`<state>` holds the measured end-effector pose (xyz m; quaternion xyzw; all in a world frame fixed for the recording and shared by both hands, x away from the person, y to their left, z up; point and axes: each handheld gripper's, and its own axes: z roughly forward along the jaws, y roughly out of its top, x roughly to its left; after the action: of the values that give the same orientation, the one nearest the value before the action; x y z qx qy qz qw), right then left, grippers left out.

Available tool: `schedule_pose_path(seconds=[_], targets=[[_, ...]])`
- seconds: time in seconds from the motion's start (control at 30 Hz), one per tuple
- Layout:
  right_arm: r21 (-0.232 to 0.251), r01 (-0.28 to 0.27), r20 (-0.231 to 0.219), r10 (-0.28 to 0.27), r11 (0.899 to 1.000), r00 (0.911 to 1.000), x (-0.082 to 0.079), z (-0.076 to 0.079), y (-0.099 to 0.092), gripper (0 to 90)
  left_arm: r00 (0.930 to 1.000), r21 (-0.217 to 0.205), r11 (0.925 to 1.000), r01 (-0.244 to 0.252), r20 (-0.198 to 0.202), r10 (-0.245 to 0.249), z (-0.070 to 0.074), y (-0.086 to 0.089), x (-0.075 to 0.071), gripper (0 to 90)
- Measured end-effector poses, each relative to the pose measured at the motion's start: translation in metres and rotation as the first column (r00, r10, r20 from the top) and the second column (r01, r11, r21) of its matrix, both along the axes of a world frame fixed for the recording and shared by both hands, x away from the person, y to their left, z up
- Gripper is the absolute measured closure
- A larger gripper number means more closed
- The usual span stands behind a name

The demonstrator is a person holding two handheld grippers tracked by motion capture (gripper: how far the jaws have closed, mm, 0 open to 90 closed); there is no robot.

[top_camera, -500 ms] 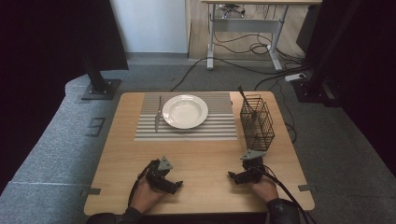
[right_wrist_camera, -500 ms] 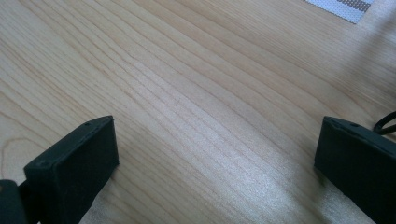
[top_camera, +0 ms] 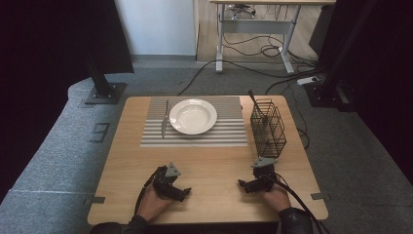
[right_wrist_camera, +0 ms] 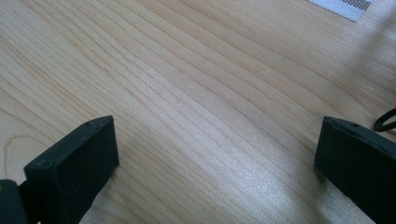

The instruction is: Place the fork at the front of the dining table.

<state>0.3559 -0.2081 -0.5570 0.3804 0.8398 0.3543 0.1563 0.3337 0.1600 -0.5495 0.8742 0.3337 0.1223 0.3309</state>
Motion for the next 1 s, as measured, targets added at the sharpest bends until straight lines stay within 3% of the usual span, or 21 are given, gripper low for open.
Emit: schedule_pose_path(seconds=[0.17,0.37,0.63,0.87,1.0], targets=[[0.0,0.0,0.0,0.0,1.0,1.0,0.0,0.0,0.0,0.0,1.0,-0.003,1.0,-0.005,-0.001,0.005,0.0,-0.001,0.001,0.0],[0.0,0.003,0.0,-0.003,1.0,1.0,-0.001,0.0,0.0,0.0,0.9987,-0.039,0.9992,0.007,-0.05,-0.009,0.004,-0.003,0.006,0.0],[0.0,0.003,0.0,-0.003,1.0,1.0,-0.001,0.0,0.0,0.0,0.9962,-0.045,0.9956,0.082,-0.027,-0.083,0.028,-0.019,0.014,0.0],[0.0,0.003,0.0,-0.003,1.0,1.0,-0.001,0.0,0.0,0.0,0.9928,-0.072,0.9902,0.12,-0.001,-0.12,0.045,-0.033,0.024,0.0],[0.0,0.003,0.0,-0.003,1.0,1.0,-0.001,0.0,0.0,0.0,0.99,-0.063,0.988,0.141,0.013,-0.14,0.056,-0.044,0.031,0.2]])
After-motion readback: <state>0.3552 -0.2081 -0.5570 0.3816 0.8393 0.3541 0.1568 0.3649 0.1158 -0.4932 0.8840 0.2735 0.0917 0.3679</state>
